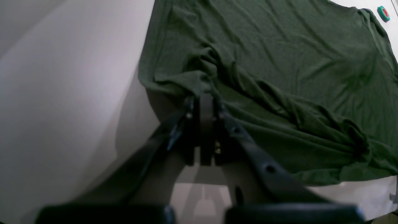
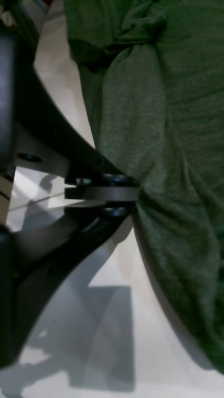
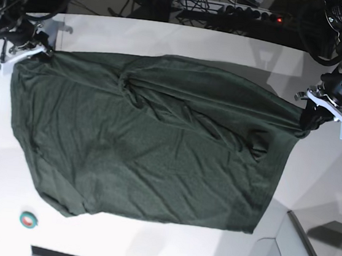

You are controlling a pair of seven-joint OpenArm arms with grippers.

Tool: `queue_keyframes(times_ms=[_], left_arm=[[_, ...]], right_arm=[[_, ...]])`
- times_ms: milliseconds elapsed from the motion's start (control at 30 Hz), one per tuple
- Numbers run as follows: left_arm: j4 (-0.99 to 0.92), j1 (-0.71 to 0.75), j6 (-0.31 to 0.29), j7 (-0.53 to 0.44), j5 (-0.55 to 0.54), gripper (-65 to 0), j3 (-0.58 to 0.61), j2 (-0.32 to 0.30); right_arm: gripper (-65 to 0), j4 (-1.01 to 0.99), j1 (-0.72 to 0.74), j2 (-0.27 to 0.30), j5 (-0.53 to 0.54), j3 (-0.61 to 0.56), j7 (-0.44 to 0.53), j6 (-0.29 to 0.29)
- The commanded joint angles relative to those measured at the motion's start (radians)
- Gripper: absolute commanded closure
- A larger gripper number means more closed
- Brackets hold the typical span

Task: Layout the t-shirt on the table in an organized manner, then fold the t-shirt properly
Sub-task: 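Lift the shirt edge with both grippers and pull it taut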

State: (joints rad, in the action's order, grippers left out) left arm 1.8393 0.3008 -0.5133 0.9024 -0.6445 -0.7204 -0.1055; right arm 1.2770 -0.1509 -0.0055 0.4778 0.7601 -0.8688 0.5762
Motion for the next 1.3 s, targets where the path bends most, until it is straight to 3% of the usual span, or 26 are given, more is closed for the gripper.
queue_keyframes(times_ms=[0,133,267,333,433,567,700,867,1067,1200,1267], left_arm=[[0.020,-0.005,-0.005,-0.021,-0.019,0.0,-0.005,-0.010],[0.013,-0.024,-0.005,-0.019,-0.019,0.0,-0.003,-0.007],[0.012,-0.065,-0.005,0.042,-0.019,0.0,-0.006,0.005],[0.009,-0.087,-0.005,0.057,-0.019,0.0,-0.006,0.007],[0.001,-0.121,-0.005,0.065,-0.019,0.0,-0.006,0.025],[-0.037,-0.159,-0.002,0.088,-0.016,0.0,-0.006,0.033],[-0.099,-0.191,0.054,0.088,-0.018,0.0,-0.006,0.034],[-0.209,-0.237,0.058,0.087,-0.018,0.0,-0.023,0.031],[-0.307,-0.289,0.058,0.088,-0.018,0.0,-0.100,0.025],[-0.286,-0.279,0.055,0.090,-0.018,0.0,-0.092,0.031],[-0.281,-0.265,0.054,0.090,-0.019,0.0,-0.092,0.033]], right_arm=[[-2.1,0.025,0.009,0.006,-0.001,0.002,-0.011,0.005],[-2.1,0.091,0.024,0.006,-0.001,0.002,-0.066,-0.002],[-2.0,0.100,0.058,0.009,-0.008,0.006,-0.126,-0.006],[-1.7,0.103,0.070,0.009,-0.008,0.002,-0.149,-0.049],[-1.7,0.102,0.089,0.009,-0.006,0.000,-0.162,-0.089],[-1.5,0.102,0.115,0.012,-0.008,0.000,-0.180,-0.091],[-1.5,0.094,0.146,0.016,-0.009,0.000,-0.208,-0.124],[-1.5,0.085,0.190,0.016,-0.009,0.000,-0.208,-0.144],[-1.5,-0.038,0.245,0.078,-0.004,0.000,-0.208,-0.173],[-5.7,0.056,0.193,0.057,0.000,0.008,-0.260,-0.172],[-14.9,0.163,0.129,-0.003,0.000,0.009,-0.272,-0.172]])
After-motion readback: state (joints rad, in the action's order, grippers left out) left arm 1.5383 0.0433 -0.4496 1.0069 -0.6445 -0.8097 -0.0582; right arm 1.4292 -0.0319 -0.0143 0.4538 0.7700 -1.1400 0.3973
